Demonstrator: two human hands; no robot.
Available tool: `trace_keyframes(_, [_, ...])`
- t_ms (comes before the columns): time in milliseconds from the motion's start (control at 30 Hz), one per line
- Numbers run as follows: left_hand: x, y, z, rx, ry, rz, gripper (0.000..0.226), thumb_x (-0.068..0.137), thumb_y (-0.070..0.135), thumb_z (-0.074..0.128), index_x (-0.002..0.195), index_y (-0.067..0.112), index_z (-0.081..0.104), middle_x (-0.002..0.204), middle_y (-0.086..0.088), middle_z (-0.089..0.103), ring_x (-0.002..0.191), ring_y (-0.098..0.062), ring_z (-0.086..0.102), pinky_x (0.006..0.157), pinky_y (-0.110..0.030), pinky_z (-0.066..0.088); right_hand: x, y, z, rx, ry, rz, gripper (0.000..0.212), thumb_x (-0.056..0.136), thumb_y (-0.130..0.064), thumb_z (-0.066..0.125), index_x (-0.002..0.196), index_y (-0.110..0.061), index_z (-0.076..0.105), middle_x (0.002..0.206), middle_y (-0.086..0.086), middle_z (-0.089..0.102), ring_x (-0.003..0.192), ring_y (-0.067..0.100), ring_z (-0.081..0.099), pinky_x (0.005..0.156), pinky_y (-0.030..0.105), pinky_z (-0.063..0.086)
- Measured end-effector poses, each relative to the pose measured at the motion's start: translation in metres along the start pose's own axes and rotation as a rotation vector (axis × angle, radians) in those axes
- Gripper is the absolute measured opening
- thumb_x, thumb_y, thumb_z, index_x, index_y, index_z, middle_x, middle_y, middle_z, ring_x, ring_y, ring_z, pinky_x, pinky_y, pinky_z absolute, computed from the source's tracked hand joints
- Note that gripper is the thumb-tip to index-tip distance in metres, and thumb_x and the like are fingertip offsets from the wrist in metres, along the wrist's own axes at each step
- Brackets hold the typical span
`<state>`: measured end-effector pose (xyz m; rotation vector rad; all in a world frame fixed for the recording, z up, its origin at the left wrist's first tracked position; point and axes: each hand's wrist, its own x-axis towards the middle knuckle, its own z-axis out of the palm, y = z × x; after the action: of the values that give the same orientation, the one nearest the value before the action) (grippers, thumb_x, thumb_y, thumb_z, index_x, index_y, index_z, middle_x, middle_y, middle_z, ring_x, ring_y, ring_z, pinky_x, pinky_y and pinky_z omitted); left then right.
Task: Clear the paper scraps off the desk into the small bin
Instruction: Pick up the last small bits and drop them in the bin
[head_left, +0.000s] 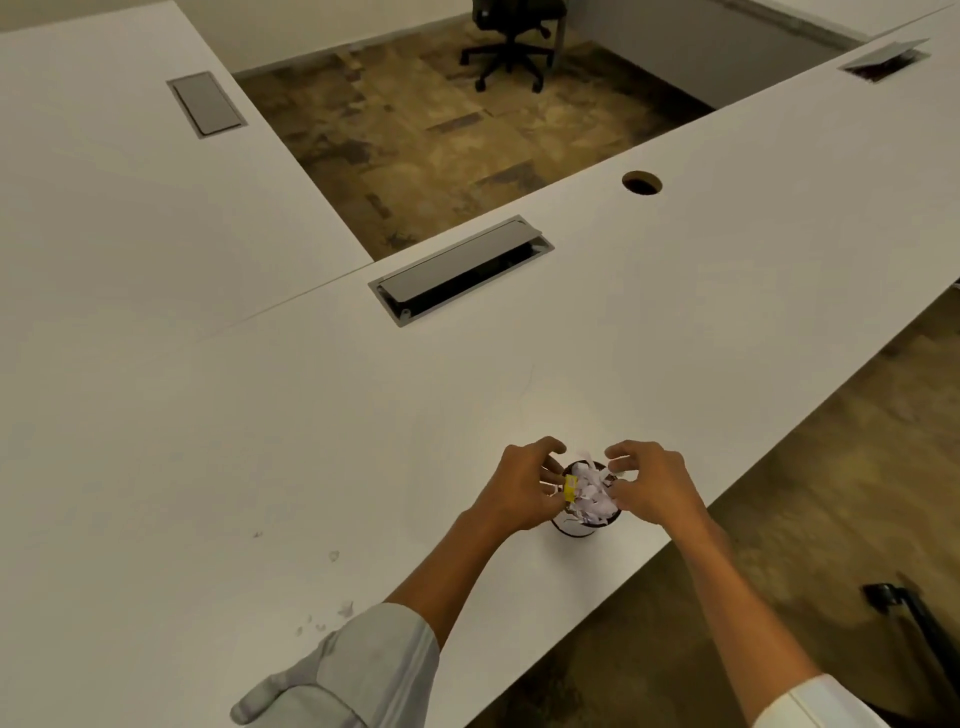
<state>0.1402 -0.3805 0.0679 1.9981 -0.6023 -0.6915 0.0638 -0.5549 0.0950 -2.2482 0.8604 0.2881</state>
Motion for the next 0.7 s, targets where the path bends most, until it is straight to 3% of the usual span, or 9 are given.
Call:
trace_keyframes(67, [-0.008,-0.01,-0.01,0.035,0.039,-0.005,0.053,0.071,0.012,0.076,0.12,0.013,0.055,0.098,-0.009,0.066,0.083,-0.015,0.069,0.068,-0.019,0.058,-0.002,-0.005,0.002,-0.037,0.039,-0.014,0.043,0.076,-0.002,0.068,0.116,-0.016,0.065,0.104,0.003,0.069,0.082,0.017,0.065,0.073,0.028,0.054])
trace_keyframes(167, [-0.029,-0.033,-0.033,0.102,0.119,-0.048,0.05,0.07,0.02,0.078,0.115,0.016,0.057,0.092,-0.004,0.067,0.077,-0.011,0.069,0.069,-0.031,0.061,-0.007,-0.015,0.006,-0.025,0.111,-0.033,0.039,0.076,-0.001,0.066,0.113,-0.015,0.066,0.1,0.002,0.069,0.083,0.019,0.067,0.074,0.031,0.056])
trace_keyframes(267, [-0.057,-0.064,-0.062,0.162,0.214,-0.148,0.048,0.07,0.023,0.077,0.113,0.016,0.059,0.091,0.0,0.067,0.078,-0.012,0.067,0.072,-0.037,0.06,-0.015,-0.029,0.019,0.002,0.193,-0.17,0.029,0.078,-0.003,0.069,0.105,-0.013,0.069,0.087,0.0,0.069,0.076,0.014,0.066,0.074,0.027,0.054])
trace_keyframes(400, [-0.1,-0.115,-0.105,0.256,0.373,-0.285,0.05,0.076,0.021,0.075,0.121,0.009,0.056,0.113,-0.008,0.064,0.101,-0.02,0.062,0.089,-0.034,0.052,-0.036,-0.053,0.068,0.075,0.095,-0.336,0.023,0.077,-0.004,0.07,0.096,-0.015,0.069,0.078,-0.005,0.068,0.07,0.004,0.065,0.065,0.009,0.05])
trace_keyframes(467, [-0.122,-0.14,-0.131,0.339,0.416,-0.384,0.059,0.082,0.018,0.068,0.134,0.006,0.045,0.133,-0.012,0.054,0.122,-0.026,0.052,0.102,-0.036,0.045,-0.049,-0.06,0.106,0.1,-0.022,-0.394,0.025,0.075,-0.002,0.069,0.096,-0.015,0.068,0.08,-0.004,0.068,0.07,0.008,0.066,0.061,0.011,0.052])
trace_keyframes(567, [-0.151,-0.174,-0.17,0.447,0.406,-0.512,0.071,0.085,0.009,0.061,0.145,0.002,0.026,0.149,-0.016,0.034,0.139,-0.03,0.032,0.108,-0.039,0.038,-0.064,-0.066,0.171,0.064,-0.168,-0.438,0.039,0.078,0.0,0.063,0.115,-0.011,0.065,0.107,0.004,0.069,0.096,0.017,0.067,0.085,0.025,0.056])
trace_keyframes(633, [-0.166,-0.192,-0.19,0.489,0.372,-0.565,0.073,0.083,0.002,0.057,0.146,0.001,0.022,0.152,-0.018,0.029,0.142,-0.032,0.026,0.104,-0.04,0.04,-0.07,-0.072,0.212,-0.07,-0.246,-0.475,0.053,0.083,-0.001,0.056,0.134,-0.013,0.054,0.134,0.004,0.059,0.122,0.018,0.057,0.104,0.026,0.044])
trace_keyframes(700, [-0.177,-0.208,-0.203,0.523,0.301,-0.594,0.075,0.082,-0.001,0.056,0.146,0.001,0.019,0.154,-0.018,0.024,0.144,-0.031,0.022,0.103,-0.038,0.041,-0.072,-0.084,0.248,-0.21,-0.336,-0.555,0.064,0.087,-0.002,0.05,0.147,-0.018,0.037,0.153,0.0,0.039,0.139,0.018,0.039,0.113,0.027,0.032])
